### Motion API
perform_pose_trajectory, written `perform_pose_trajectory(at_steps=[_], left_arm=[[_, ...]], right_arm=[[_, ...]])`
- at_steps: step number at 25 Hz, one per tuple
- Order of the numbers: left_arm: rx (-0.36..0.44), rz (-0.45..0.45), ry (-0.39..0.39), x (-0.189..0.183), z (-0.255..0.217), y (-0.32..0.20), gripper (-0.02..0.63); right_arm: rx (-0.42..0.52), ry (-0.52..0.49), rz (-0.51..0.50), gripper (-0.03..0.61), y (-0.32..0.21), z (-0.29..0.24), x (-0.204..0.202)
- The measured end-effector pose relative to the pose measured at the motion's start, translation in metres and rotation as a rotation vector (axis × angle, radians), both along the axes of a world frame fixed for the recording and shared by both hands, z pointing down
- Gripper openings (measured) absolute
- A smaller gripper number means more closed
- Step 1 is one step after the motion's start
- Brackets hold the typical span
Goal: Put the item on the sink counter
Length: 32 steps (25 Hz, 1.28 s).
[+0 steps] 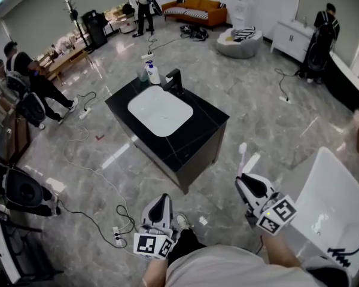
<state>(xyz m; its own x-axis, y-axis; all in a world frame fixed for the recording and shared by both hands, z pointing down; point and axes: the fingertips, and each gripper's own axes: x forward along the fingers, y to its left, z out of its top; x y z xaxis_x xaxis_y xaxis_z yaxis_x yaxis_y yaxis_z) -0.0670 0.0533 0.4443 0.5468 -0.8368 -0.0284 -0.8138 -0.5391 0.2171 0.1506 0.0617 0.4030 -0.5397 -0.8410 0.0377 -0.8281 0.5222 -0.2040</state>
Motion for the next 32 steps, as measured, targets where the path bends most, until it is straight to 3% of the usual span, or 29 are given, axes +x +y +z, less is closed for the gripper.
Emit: perform_pose_trajectory(at_steps=[17, 32], left_arm=[[-0.004, -0.002, 0.064, -0.072, 0.006, -0.112, 0.002], [-0.028, 0.025, 0.106, -0.106, 0.02, -0.169, 0.002]], right_arm=[[0.003, 0.053, 0.009, 0.069, -0.109, -0.013, -0.071], [0.005, 0.078, 0.02, 0.069, -0.166, -0.016, -0.11]])
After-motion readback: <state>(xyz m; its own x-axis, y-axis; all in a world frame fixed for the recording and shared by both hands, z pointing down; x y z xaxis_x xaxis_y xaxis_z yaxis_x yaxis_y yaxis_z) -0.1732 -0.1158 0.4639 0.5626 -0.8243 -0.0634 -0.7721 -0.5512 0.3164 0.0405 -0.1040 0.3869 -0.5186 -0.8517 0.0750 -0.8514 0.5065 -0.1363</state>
